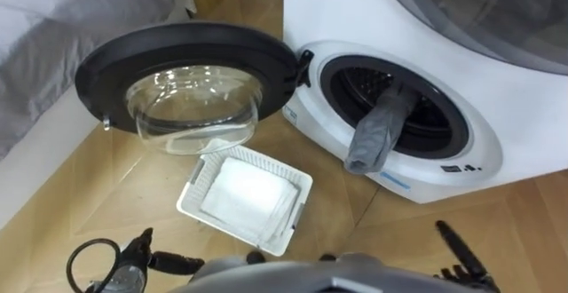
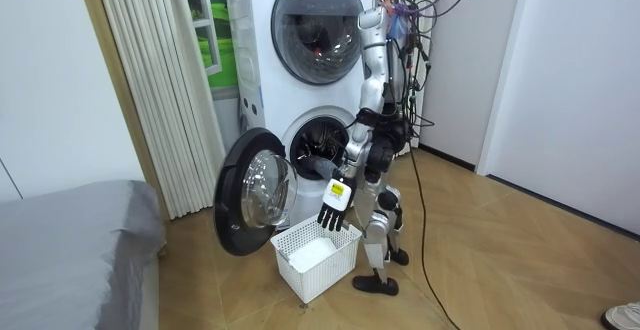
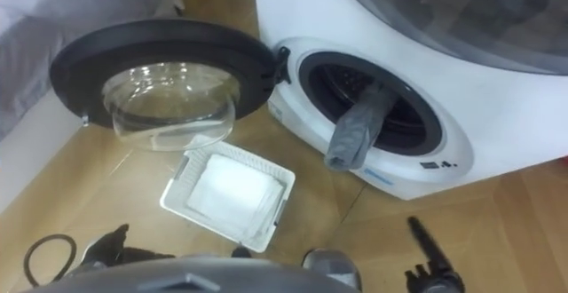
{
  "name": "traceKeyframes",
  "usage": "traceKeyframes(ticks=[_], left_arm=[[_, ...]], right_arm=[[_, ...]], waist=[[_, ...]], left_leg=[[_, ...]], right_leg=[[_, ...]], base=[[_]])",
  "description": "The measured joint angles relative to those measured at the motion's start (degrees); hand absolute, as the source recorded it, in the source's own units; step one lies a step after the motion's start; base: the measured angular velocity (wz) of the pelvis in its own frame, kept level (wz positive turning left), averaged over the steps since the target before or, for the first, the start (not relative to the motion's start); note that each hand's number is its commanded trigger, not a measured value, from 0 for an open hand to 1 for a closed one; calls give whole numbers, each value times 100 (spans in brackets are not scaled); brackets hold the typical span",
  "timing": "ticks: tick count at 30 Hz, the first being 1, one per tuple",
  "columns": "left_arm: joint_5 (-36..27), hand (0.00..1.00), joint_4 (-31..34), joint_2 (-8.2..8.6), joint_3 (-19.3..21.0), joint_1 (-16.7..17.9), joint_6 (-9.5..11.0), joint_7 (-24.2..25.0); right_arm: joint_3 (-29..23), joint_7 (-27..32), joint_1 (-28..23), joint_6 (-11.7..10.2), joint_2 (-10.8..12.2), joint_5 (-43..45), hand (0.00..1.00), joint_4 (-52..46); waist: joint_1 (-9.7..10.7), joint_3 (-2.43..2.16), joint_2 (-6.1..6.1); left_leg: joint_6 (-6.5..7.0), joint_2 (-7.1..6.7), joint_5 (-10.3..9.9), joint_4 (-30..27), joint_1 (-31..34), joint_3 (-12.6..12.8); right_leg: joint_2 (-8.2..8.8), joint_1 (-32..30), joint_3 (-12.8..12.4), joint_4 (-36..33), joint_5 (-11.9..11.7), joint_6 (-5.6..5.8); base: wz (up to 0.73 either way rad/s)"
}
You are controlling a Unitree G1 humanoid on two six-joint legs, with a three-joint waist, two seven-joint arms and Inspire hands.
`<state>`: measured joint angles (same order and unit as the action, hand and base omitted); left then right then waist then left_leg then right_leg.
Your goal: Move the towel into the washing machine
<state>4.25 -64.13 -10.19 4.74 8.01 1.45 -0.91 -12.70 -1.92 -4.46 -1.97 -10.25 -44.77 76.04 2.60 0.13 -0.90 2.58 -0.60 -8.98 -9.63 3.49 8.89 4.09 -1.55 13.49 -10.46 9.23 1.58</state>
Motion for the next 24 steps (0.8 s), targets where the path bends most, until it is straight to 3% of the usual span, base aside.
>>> traceKeyframes(ticks=[2,5,7,14,24], left_arm=[[3,0,-9,17,-4,39,-1,-4],[-13,0,-37,18,-10,41,-3,-15],[-11,0,-93,31,-10,33,-28,-15],[9,0,-230,41,27,54,-234,-3],[-15,0,-229,99,192,53,-238,-25]], right_arm=[[435,-25,-18,28,0,989,0,4],[852,-77,-14,86,4,1889,0,33],[940,-80,22,143,16,2268,0,23],[1038,-212,14,333,53,2497,0,26],[1147,-303,50,332,64,2615,0,82]], waist=[[-33,-3,-19],[-145,16,-45],[-155,5,-44],[-169,23,-68],[-309,44,-91]], left_leg=[[-24,5,-16,15,-132,0],[-38,31,-42,30,-304,19],[-37,52,-51,26,-326,27],[-46,52,-65,28,-401,29],[-83,49,-108,34,-500,36]], right_leg=[[-23,121,-31,90,-6,-10],[-43,268,-93,105,-7,-13],[-43,291,-91,112,-3,-18],[-57,405,-125,189,7,-34],[-110,502,-197,257,1,-43]], base=[[-6],[-9],[-2],[0],[-2]])
